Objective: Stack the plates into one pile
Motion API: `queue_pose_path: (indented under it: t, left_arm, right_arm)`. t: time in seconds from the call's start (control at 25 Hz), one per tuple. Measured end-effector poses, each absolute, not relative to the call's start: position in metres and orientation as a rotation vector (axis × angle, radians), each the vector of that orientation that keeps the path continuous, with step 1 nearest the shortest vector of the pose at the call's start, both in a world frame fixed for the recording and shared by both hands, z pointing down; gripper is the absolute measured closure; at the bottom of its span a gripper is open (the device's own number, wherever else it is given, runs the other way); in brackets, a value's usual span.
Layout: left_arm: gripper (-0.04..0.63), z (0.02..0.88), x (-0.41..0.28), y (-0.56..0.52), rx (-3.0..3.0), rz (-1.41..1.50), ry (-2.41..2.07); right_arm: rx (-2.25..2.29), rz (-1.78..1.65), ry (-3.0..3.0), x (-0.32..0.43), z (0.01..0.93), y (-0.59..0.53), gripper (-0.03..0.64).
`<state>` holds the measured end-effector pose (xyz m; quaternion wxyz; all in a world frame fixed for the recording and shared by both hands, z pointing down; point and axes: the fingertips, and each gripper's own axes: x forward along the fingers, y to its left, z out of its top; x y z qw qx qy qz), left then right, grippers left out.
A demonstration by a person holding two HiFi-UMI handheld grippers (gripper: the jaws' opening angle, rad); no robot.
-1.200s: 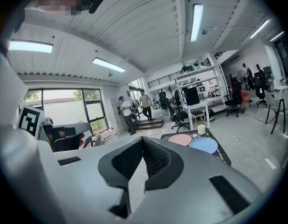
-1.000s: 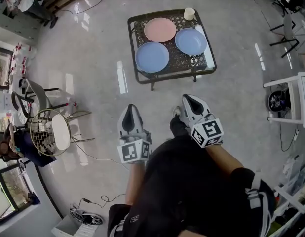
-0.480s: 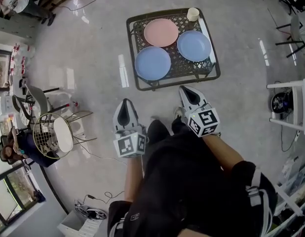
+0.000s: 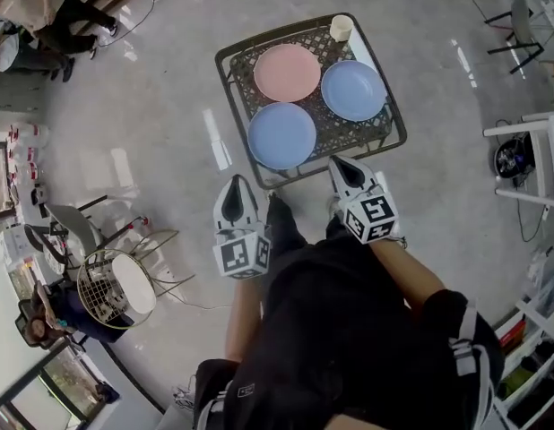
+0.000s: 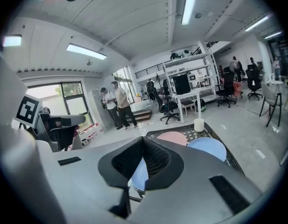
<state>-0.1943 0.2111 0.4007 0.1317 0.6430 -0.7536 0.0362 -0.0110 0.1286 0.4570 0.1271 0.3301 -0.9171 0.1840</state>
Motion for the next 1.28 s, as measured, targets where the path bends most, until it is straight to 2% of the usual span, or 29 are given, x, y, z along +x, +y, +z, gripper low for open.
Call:
queue_pose_path:
  t: [0.36, 0.72, 0.8, 0.92, 1.28]
  left_arm:
    - [0.580, 0.463, -0.249, 0.122, 1.998, 0.284, -1.932]
    - [0.573, 0.575, -0.270, 0.089, 2.010, 0.525, -1.626]
    - [0.553, 0.602, -0.269, 0.086, 1.999, 0.555, -1.572]
    - [0.475, 0.646, -0.266, 0.080, 1.968, 0.609, -1.502]
    - [0.414, 0.761, -0.271, 0.090, 1.750, 0.726, -1.380]
  right_arm:
    - [1.174, 0.635, -2.467, -0.042, 0.514, 0.079, 0.607]
    - [1.224, 0.766, -2.227, -0.063, 0.605, 0.061, 0.606]
    - [1.217, 0.795, -2.164, -0.061, 0.633, 0.061, 0.594]
    - [1.192, 0.838, -2.073, -0.056, 0.674, 0.061, 0.545]
    - [1.185, 0.947, -1.855, -0.041, 0.759, 0.073, 0.541]
